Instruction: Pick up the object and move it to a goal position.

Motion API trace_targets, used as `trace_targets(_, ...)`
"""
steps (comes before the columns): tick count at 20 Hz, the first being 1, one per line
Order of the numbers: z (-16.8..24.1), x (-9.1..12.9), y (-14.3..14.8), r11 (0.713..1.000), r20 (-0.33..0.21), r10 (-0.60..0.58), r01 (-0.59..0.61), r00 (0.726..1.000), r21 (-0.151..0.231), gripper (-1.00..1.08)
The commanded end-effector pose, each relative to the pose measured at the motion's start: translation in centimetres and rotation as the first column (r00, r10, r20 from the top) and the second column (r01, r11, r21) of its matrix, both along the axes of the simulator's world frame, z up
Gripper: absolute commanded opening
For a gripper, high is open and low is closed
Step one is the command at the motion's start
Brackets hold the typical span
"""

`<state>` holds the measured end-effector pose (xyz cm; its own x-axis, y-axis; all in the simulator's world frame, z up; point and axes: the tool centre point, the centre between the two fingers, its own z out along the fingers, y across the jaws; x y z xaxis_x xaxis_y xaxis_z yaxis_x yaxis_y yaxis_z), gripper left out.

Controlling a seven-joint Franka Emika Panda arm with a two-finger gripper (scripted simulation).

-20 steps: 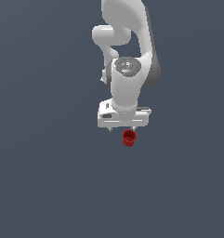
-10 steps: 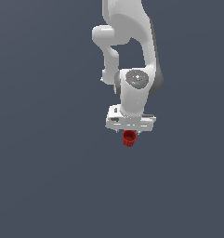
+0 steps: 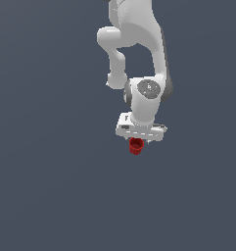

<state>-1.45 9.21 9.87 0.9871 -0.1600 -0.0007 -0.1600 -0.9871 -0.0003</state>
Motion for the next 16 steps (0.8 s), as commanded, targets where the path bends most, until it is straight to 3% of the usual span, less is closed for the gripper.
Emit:
trace_targets(1,-0.1,0.0,0.1,1.0,0.001,-0.006,0.006,1.0,0.0,1.0)
trace_targets(16,-4.9,-0.1,0.1,1.0,0.001,-0.006,0.006,1.0,0.0,1.0)
